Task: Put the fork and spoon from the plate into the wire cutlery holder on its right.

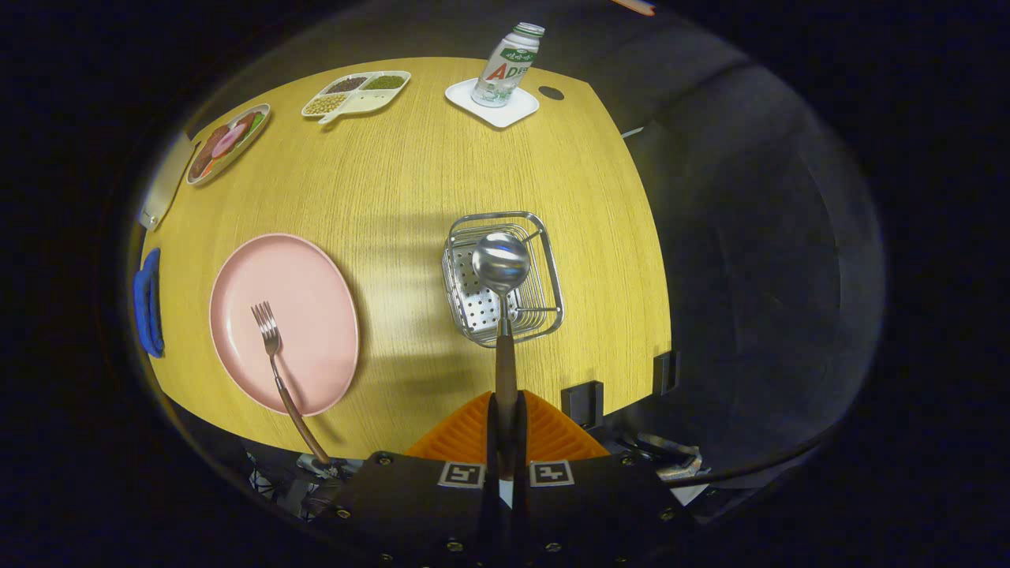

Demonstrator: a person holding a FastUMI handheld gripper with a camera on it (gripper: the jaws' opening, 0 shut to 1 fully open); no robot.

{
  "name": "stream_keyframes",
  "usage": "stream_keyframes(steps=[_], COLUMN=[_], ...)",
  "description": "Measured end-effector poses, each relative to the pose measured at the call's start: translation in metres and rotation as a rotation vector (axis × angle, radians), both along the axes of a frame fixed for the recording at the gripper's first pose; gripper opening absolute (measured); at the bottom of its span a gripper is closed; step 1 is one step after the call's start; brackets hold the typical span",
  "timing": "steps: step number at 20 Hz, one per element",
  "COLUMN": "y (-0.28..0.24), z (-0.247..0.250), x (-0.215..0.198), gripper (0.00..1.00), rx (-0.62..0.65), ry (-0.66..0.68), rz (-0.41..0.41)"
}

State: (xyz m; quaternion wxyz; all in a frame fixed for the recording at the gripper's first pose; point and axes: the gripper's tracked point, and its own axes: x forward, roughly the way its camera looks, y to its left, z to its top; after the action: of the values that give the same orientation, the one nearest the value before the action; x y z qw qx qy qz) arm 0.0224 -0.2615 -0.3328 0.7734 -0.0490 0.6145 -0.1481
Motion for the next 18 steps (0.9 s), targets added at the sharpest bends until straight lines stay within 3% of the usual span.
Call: stream_keyframes(steps=[5,6,13,18], y=[0.001,0.002,0.015,0.047], z=[0.015,0.020,0.050,0.058], x=[0.007,0.009,0.006,0.002], gripper=[0.18,0.30,0.30,0.30], rx=[-0.005,-0.008,-0.052,-0.084], ry=[-0.022,-0.036,-0.088,-0.099], rz=[0.031,0.031,0.032,0.087])
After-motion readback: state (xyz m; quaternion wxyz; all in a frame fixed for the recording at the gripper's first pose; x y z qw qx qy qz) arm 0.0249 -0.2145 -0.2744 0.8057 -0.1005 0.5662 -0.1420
